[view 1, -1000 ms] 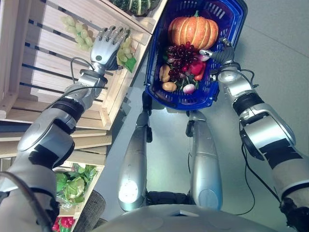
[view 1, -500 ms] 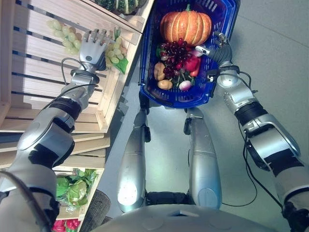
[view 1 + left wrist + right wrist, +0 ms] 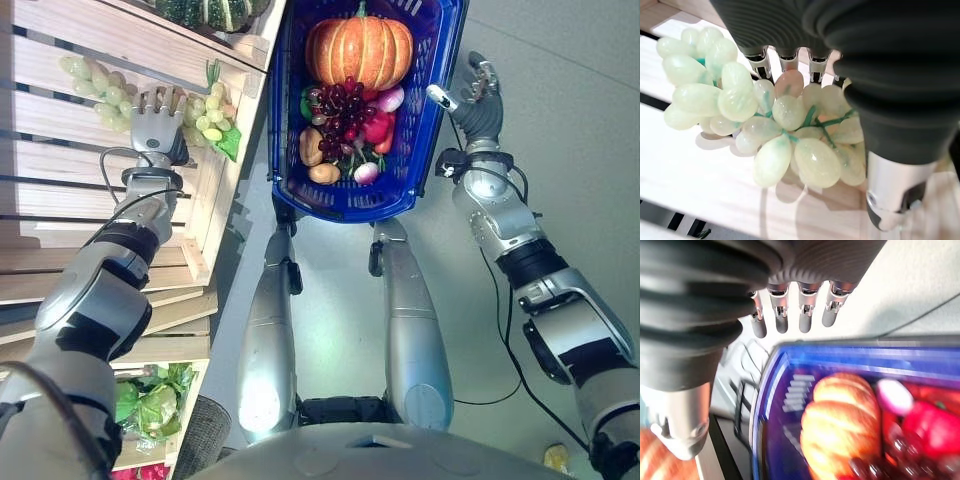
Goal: Pick up fruits and vegetables into the basket
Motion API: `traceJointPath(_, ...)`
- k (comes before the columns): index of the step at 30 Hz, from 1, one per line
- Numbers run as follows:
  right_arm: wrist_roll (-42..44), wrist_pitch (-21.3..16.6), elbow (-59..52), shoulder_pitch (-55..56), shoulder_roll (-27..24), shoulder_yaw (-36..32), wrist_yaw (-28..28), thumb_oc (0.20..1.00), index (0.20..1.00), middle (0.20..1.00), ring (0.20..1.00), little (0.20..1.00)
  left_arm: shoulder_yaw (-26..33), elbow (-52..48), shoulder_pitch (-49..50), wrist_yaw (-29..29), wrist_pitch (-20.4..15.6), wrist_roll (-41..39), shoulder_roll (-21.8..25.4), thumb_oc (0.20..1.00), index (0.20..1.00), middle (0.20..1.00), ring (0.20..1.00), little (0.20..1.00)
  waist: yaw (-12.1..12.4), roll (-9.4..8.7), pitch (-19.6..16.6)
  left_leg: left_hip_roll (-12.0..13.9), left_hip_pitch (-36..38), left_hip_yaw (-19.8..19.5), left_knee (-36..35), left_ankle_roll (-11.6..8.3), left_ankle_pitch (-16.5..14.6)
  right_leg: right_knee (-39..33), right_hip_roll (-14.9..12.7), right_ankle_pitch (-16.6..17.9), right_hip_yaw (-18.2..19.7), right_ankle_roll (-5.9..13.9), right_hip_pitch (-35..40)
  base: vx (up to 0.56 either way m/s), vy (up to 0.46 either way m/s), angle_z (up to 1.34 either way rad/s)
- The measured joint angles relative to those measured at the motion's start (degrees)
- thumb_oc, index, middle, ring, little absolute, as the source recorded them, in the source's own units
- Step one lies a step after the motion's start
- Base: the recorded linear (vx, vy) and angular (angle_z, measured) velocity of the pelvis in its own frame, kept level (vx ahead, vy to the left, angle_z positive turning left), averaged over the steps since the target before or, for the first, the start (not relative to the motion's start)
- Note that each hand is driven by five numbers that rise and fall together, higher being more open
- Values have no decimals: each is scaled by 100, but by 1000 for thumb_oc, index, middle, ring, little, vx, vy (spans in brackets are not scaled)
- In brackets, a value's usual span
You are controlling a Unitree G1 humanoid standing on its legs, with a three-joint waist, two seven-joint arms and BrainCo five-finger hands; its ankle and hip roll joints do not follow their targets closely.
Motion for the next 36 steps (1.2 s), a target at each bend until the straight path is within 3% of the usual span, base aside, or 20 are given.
traceJointPath(8, -54, -638, -117, 285, -12, -470, -610, 1000, 1000, 1000, 1000, 1000, 174, 306, 44, 278, 63, 1, 25, 1000, 1000, 1000, 1000, 1000, -140, -103, 9, 10, -61, 44, 10, 21, -26, -154, 15, 86, 16, 19, 0, 1, -6, -2)
traceJointPath(17, -187, -698, -414, 265, -9, -476, -636, 1000, 1000, 1000, 1000, 1000, 173, 303, 44, 383, 223, 85, 25, 1000, 1000, 1000, 1000, 1000, -152, -129, 9, 17, -88, 44, 12, 24, -28, -210, 23, 109, 15, 24, -1, 0, 0, 0)
traceJointPath(18, -193, -698, -438, 263, -9, -476, -640, 1000, 1000, 1000, 1000, 1000, 173, 304, 43, 406, 235, 111, 24, 865, 865, 865, 865, 865, -151, -130, 9, 19, -95, 44, 12, 24, -28, -227, 25, 120, 13, 26, -1, 0, 0, 0)
traceJointPath(19, -233, -698, -472, 262, -9, -476, -650, 1000, 1000, 1000, 1000, 1000, 173, 304, 44, 435, 240, 124, 24, 573, 573, 573, 573, 573, -151, -130, 9, 19, -103, 44, 12, 25, -29, -238, 26, 126, 12, 26, -1, 0, 0, 0)
traceJointPath(20, -242, -698, -533, 263, -8, -476, -667, 1000, 1000, 1000, 1000, 1000, 173, 303, 42, 441, 239, 127, 23, 200, 200, 200, 200, 200, -151, -130, 9, 19, -106, 41, 12, 26, -29, -240, 26, 127, 11, 27, -1, 0, 0, 0)
traceJointPath(36, -413, -697, -777, 366, 24, -475, -843, 1000, 1000, 1000, 1000, 1000, 198, 322, -91, 127, 230, 73, 22, 200, 200, 200, 200, 200, -167, -137, 9, 13, -108, 41, 34, 30, -32, -231, 22, 130, 13, 25, 1, 0, 0, 0)
